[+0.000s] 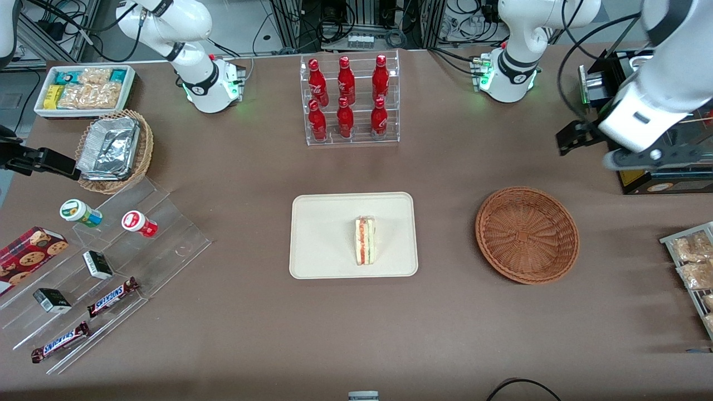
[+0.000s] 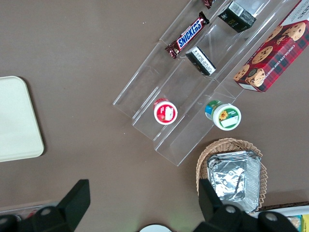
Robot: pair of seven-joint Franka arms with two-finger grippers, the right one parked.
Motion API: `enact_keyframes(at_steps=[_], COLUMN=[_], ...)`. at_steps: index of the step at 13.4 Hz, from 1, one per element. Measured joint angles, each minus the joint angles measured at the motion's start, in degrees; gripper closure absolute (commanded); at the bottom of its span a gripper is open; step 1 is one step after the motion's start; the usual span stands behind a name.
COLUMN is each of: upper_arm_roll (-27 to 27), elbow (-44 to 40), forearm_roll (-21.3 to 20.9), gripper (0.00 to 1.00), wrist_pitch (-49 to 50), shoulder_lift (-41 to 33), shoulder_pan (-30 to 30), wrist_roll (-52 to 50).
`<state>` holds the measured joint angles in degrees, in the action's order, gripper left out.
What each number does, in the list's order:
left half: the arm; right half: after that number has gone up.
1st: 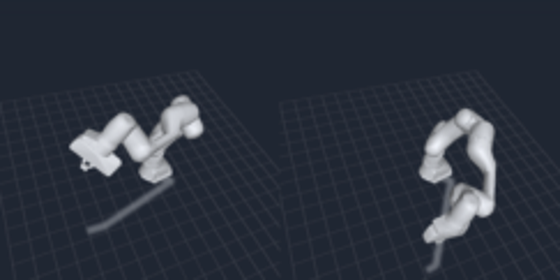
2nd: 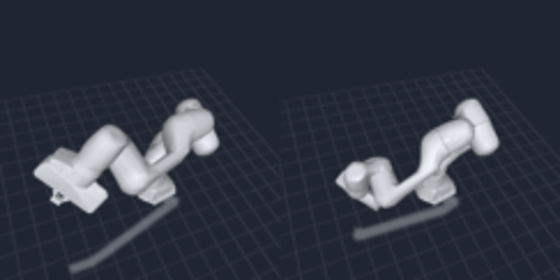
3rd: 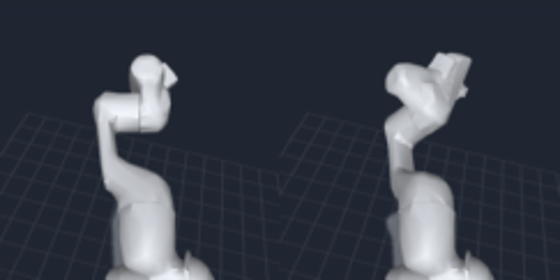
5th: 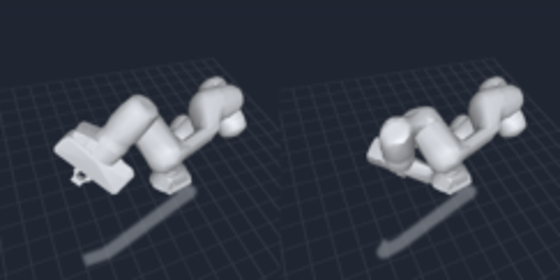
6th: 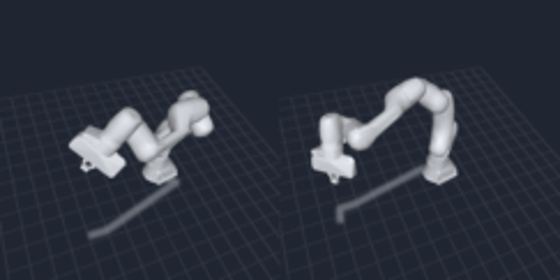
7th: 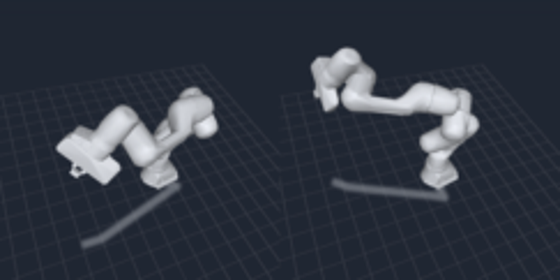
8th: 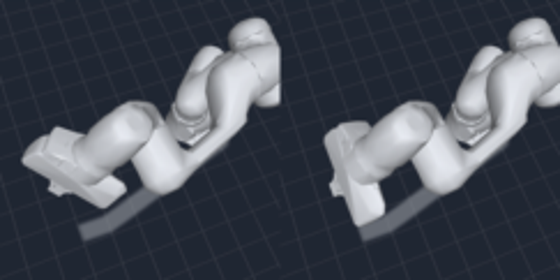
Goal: Place sandwich from basket to tray
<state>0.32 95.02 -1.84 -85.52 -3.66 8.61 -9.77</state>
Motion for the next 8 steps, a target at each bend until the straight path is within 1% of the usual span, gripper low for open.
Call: enact_keyframes(at_steps=[2,6,8], upper_arm_roll=[0.31,-0.21,-0.20], elbow=[0.52,0.50,-2.18], forearm_roll=[0.00,0.00,0.00], gripper=[0.00,0.00,0.00], wrist_pitch=[-0.10,-1.29,-1.77], shoulder_lift=[-0.56,0.93,3.21], shoulder_pan=[-0.79,-0.38,-0.46], wrist_roll=[1.74,1.91,1.91])
